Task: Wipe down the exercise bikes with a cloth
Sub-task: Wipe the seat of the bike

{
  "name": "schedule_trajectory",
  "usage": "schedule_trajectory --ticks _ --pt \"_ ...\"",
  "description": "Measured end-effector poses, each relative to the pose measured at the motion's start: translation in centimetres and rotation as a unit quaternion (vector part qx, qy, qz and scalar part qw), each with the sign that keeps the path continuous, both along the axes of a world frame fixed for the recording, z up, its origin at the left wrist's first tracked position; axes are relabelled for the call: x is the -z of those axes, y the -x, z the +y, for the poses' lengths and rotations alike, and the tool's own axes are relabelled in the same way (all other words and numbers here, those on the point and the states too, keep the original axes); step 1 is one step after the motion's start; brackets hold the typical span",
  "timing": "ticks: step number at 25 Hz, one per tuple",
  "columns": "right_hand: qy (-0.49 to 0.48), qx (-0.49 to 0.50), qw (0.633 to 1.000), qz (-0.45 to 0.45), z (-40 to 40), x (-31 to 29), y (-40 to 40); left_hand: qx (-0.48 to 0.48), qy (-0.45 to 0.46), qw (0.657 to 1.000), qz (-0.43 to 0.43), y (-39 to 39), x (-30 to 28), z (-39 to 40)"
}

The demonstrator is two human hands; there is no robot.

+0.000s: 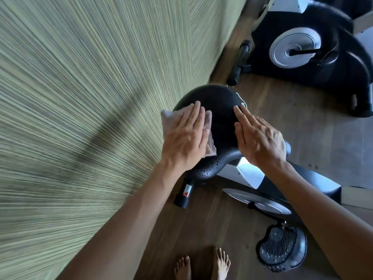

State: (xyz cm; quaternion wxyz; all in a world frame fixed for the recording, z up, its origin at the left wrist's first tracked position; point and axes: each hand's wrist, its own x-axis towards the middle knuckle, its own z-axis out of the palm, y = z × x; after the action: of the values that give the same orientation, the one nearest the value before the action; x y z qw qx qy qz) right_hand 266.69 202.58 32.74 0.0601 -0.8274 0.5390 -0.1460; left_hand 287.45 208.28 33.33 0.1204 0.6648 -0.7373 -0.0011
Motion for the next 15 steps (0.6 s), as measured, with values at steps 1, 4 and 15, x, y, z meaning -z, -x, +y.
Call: schedule_trajectory --ticks 1,4,15 --pt "-0.002 0.0 1.0 -0.001 0.0 0.0 0.0 0.041 0.002 0.999 0.005 -0.5 0.0 0.6" --pt "0.0 0.006 1.0 -0.004 0.1 0.0 0.1 0.072 -0.014 0.997 0.014 -2.2 0.2 0.3" --pt "0.003 0.009 1.0 -0.004 0.2 0.0 0.1 0.114 -0.016 0.993 -0.002 -1.7 0.0 1.0"
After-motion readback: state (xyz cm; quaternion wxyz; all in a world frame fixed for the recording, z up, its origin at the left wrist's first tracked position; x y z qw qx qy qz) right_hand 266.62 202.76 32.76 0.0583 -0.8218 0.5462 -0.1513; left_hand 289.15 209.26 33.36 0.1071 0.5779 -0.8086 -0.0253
